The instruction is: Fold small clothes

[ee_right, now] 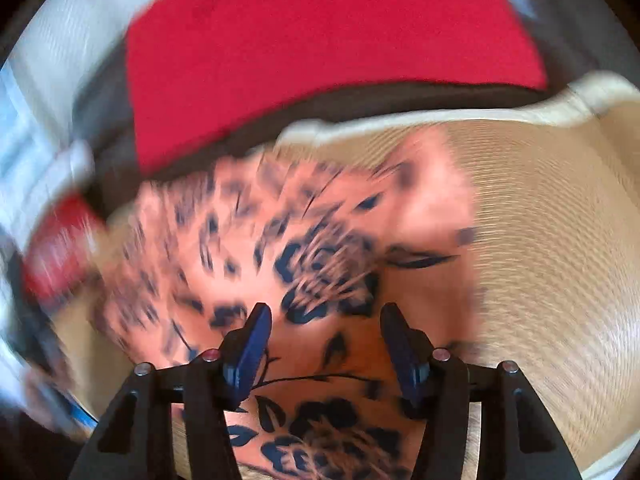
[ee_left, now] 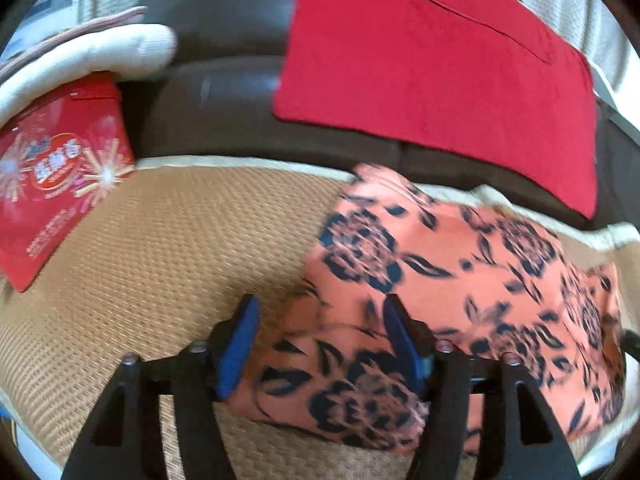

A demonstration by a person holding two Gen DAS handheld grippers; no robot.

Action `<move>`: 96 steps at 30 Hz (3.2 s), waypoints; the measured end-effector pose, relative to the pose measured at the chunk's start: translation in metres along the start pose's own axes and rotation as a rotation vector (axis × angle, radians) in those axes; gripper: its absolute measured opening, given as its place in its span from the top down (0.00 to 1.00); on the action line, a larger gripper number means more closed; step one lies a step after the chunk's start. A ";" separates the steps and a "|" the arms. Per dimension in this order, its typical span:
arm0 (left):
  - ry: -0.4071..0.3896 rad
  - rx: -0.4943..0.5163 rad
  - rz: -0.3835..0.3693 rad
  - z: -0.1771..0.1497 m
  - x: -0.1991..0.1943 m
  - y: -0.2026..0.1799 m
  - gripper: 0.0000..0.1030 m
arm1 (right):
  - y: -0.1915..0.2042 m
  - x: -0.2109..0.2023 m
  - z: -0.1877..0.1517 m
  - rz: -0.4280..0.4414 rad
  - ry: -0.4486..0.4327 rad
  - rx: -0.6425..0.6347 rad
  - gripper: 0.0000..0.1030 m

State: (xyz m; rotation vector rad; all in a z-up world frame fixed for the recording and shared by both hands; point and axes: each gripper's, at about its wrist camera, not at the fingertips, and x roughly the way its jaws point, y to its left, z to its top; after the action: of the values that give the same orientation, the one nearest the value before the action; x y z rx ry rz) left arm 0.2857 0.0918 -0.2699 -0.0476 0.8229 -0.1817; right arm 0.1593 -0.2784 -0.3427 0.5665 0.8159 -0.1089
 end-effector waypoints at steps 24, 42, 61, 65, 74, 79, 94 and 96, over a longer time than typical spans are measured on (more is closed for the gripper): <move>0.070 0.222 0.214 0.002 0.068 -0.042 0.24 | -0.016 0.079 0.065 -0.295 0.002 0.004 0.35; 0.103 0.308 0.137 -0.017 0.058 -0.121 0.24 | 0.081 0.086 0.019 0.056 0.104 -0.091 0.72; 0.060 0.297 0.112 0.012 0.069 -0.107 0.22 | 0.101 0.150 0.101 0.118 0.113 0.014 0.69; -0.010 0.262 0.178 0.017 0.049 -0.092 0.22 | 0.103 0.105 0.091 0.152 0.057 -0.011 0.68; 0.129 0.143 0.180 0.004 0.055 -0.049 0.22 | 0.074 0.060 0.007 0.062 0.158 -0.075 0.69; 0.048 -0.114 0.065 0.003 0.011 0.007 0.22 | 0.071 0.022 -0.005 0.194 0.077 -0.073 0.68; 0.138 -0.440 -0.284 -0.041 0.002 0.035 0.52 | 0.134 0.054 -0.020 0.465 0.162 -0.053 0.68; 0.160 -0.450 -0.299 -0.040 0.008 0.030 0.31 | 0.138 0.067 -0.018 0.474 0.168 -0.022 0.68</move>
State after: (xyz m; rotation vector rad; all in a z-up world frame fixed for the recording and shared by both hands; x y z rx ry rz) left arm 0.2659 0.1212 -0.3060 -0.5877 1.0020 -0.2810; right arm 0.2353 -0.1446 -0.3400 0.7413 0.8235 0.3861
